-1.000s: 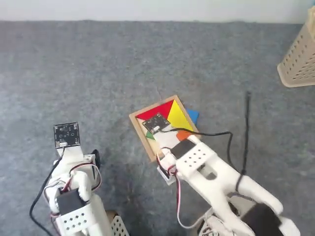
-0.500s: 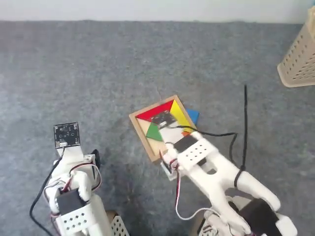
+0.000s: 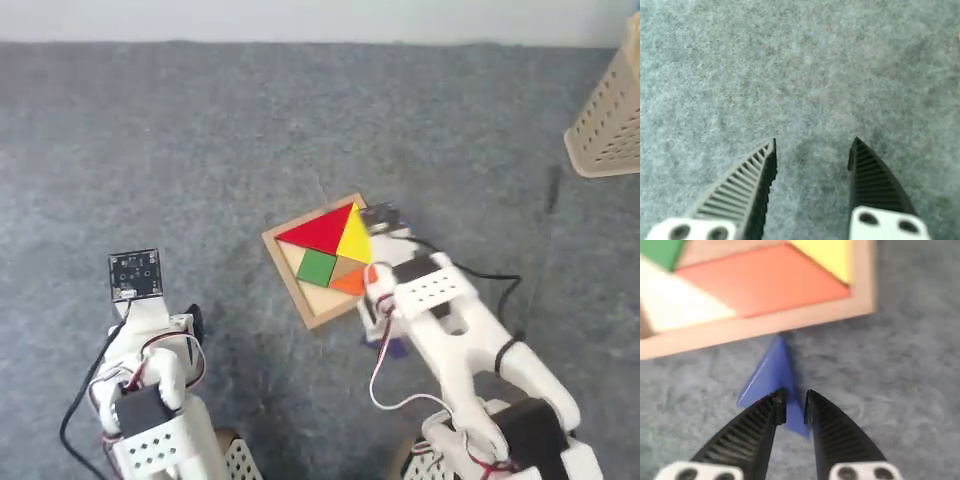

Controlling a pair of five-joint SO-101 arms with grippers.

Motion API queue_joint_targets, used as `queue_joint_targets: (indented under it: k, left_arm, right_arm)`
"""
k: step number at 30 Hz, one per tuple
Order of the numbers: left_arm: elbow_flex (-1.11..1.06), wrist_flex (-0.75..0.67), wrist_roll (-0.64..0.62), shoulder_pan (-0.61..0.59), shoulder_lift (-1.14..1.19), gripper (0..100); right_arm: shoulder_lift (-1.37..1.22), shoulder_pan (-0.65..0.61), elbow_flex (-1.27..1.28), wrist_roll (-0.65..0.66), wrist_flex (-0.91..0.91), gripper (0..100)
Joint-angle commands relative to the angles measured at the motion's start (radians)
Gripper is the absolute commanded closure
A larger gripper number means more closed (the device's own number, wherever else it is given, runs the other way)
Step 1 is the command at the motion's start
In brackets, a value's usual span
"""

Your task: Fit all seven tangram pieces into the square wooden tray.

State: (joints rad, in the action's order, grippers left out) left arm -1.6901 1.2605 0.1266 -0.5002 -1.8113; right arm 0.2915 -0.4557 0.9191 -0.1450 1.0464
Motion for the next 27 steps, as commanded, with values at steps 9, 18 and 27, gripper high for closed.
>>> queue_joint_targets:
  k: [9, 18, 27]
  left_arm:
    - [0.005, 0.003, -0.009, 0.002, -0.011, 77]
    - [0.005, 0.003, -0.009, 0.002, -0.011, 77]
    - [0.005, 0.003, -0.009, 0.002, -0.011, 77]
  right_arm:
    - [0.171, -0.016, -0.008, 0.017, 0.045, 88.8]
    - [0.17, -0.159, 0.023, 0.009, 0.039, 73.9]
    - [0.17, -0.16, 0.124, 0.017, -0.093, 73.9]
